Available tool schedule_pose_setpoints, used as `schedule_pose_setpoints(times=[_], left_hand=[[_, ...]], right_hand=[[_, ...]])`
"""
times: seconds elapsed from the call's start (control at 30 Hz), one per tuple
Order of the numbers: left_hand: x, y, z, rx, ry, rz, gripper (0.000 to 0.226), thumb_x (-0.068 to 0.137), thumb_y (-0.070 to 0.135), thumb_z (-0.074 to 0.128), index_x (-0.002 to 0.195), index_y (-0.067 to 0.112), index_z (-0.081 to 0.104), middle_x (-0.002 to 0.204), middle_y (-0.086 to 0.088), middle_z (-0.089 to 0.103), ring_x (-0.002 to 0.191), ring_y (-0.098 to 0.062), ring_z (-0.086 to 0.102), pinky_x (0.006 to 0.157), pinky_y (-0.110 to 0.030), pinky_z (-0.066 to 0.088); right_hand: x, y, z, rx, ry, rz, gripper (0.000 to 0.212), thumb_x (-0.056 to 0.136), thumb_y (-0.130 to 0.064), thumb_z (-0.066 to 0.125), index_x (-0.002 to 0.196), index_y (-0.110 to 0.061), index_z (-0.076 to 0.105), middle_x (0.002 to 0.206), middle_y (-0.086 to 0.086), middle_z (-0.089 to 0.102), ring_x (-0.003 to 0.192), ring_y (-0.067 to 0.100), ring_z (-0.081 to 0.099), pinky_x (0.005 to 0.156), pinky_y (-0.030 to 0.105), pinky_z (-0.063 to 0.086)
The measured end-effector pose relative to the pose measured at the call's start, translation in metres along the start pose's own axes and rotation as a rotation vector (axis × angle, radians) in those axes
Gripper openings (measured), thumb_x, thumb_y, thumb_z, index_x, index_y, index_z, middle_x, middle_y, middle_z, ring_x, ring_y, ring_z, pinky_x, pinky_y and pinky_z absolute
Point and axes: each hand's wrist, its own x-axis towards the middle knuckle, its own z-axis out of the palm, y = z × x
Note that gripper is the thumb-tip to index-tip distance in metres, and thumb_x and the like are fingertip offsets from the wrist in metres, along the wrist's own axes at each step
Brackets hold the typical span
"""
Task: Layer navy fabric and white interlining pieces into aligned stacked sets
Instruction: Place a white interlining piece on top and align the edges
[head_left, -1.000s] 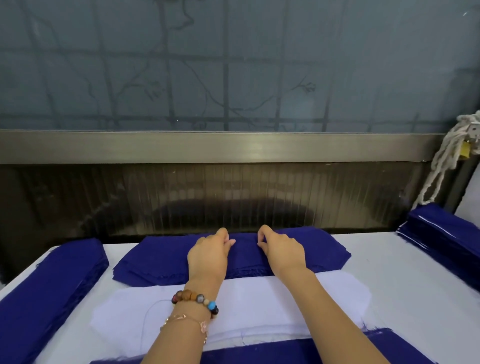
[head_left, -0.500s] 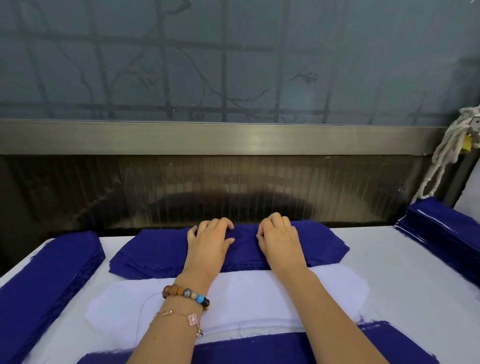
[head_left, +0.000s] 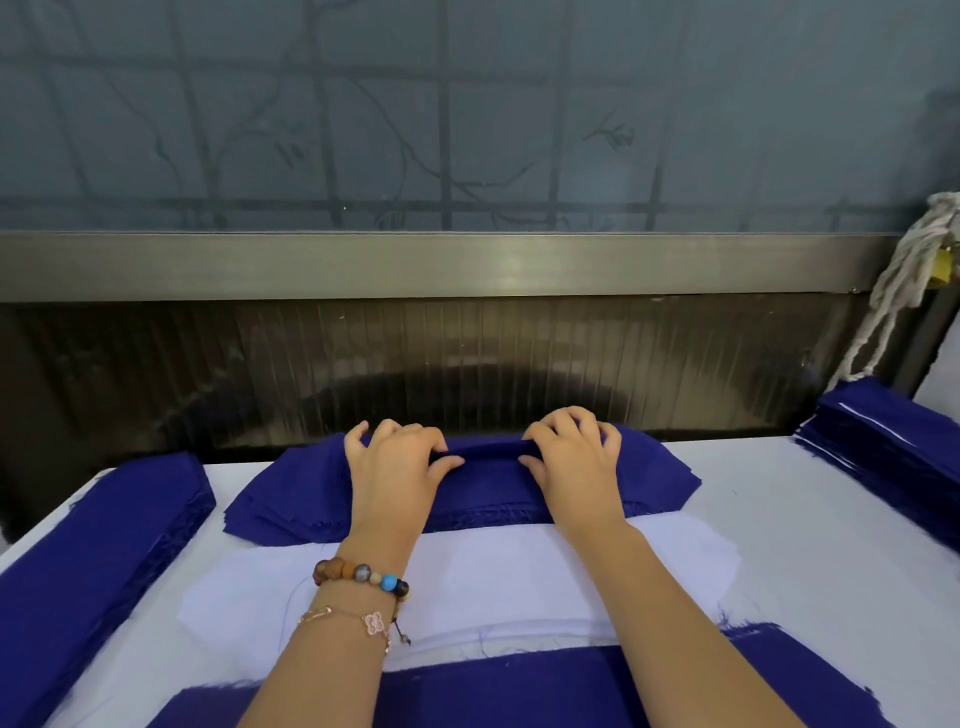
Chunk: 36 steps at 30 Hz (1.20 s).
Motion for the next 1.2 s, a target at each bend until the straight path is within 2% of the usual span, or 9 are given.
schedule_pose_setpoints(times=[0.1,0.33,0.43,0.6,0.77,0.87,0.93,1.03,1.2], left_hand=[[0.0,-0.009,-0.008,0.061,-0.084,-0.125,0.018,0.093,0.041,0.057,0.109,0.033,0.061,0.107,0.01,0.062,0.113,-0.016,0.05,0.113,-0.051,0.017],[0.009,-0.051,-0.043,0.061,-0.221,-0.409,0.008,0.092,0.025,0.063,0.098,0.031,0.064,0.108,-0.001,0.062,0.118,-0.027,0.049,0.11,-0.063,0.02],[0.008,-0.063,-0.05,0.076,-0.244,-0.514,0.014,0.091,0.028,0.064,0.105,0.029,0.065,0.121,-0.007,0.058,0.126,-0.033,0.043,0.11,-0.066,0.018],[0.005,-0.07,-0.054,0.08,-0.249,-0.626,0.04,0.091,0.044,0.061,0.125,0.023,0.057,0.138,-0.011,0.047,0.133,-0.037,0.034,0.111,-0.067,0.014],[0.005,-0.073,-0.055,0.098,-0.059,-0.645,0.03,0.092,0.035,0.062,0.115,0.015,0.063,0.12,-0.014,0.055,0.122,-0.038,0.042,0.107,-0.066,0.021],[0.002,-0.077,-0.053,0.083,0.044,-0.625,0.033,0.091,0.036,0.062,0.115,0.012,0.063,0.115,-0.015,0.059,0.116,-0.039,0.045,0.104,-0.06,0.027],[-0.002,-0.078,-0.049,0.055,0.006,-0.654,0.039,0.092,0.037,0.062,0.121,0.011,0.061,0.118,-0.017,0.059,0.115,-0.039,0.046,0.099,-0.053,0.029],[-0.007,-0.081,-0.041,0.031,-0.059,-0.681,0.04,0.095,0.035,0.058,0.128,0.012,0.056,0.128,-0.018,0.053,0.12,-0.041,0.042,0.098,-0.053,0.031],[-0.005,-0.086,-0.034,0.046,0.016,-0.658,0.033,0.097,0.027,0.055,0.127,0.014,0.058,0.126,-0.018,0.056,0.118,-0.041,0.044,0.096,-0.051,0.031]], right_hand=[[0.001,0.012,-0.007,-0.022,-0.025,0.11,0.024,0.096,-0.035,0.052,0.119,-0.029,0.056,0.124,-0.005,0.053,0.128,0.019,0.034,0.11,0.041,0.02],[0.002,0.049,-0.024,-0.122,-0.058,0.367,0.02,0.095,-0.036,0.052,0.112,-0.027,0.059,0.121,-0.001,0.055,0.121,0.024,0.038,0.105,0.046,0.025],[0.001,0.065,-0.027,-0.138,-0.089,0.491,0.024,0.096,-0.036,0.051,0.118,-0.027,0.058,0.122,0.003,0.053,0.12,0.027,0.037,0.103,0.046,0.026],[-0.004,0.082,-0.025,-0.089,-0.073,0.626,0.031,0.096,-0.036,0.053,0.123,-0.022,0.056,0.121,0.007,0.054,0.117,0.03,0.042,0.095,0.044,0.032],[-0.005,0.084,-0.018,-0.052,-0.036,0.67,0.029,0.095,-0.035,0.054,0.119,-0.019,0.059,0.116,0.008,0.059,0.113,0.03,0.044,0.089,0.041,0.031],[-0.006,0.086,-0.016,-0.038,-0.023,0.688,0.029,0.095,-0.035,0.054,0.118,-0.019,0.058,0.114,0.008,0.06,0.112,0.03,0.046,0.089,0.041,0.032],[-0.006,0.086,-0.015,-0.017,-0.018,0.696,0.028,0.096,-0.035,0.054,0.118,-0.019,0.056,0.113,0.008,0.061,0.111,0.029,0.046,0.089,0.041,0.032],[-0.007,0.087,-0.013,-0.001,-0.012,0.693,0.026,0.096,-0.034,0.053,0.117,-0.018,0.055,0.112,0.008,0.061,0.11,0.03,0.046,0.087,0.04,0.031],[-0.006,0.088,-0.011,-0.037,-0.007,0.69,0.025,0.097,-0.033,0.052,0.112,-0.014,0.057,0.108,0.009,0.061,0.107,0.03,0.046,0.083,0.039,0.03]])
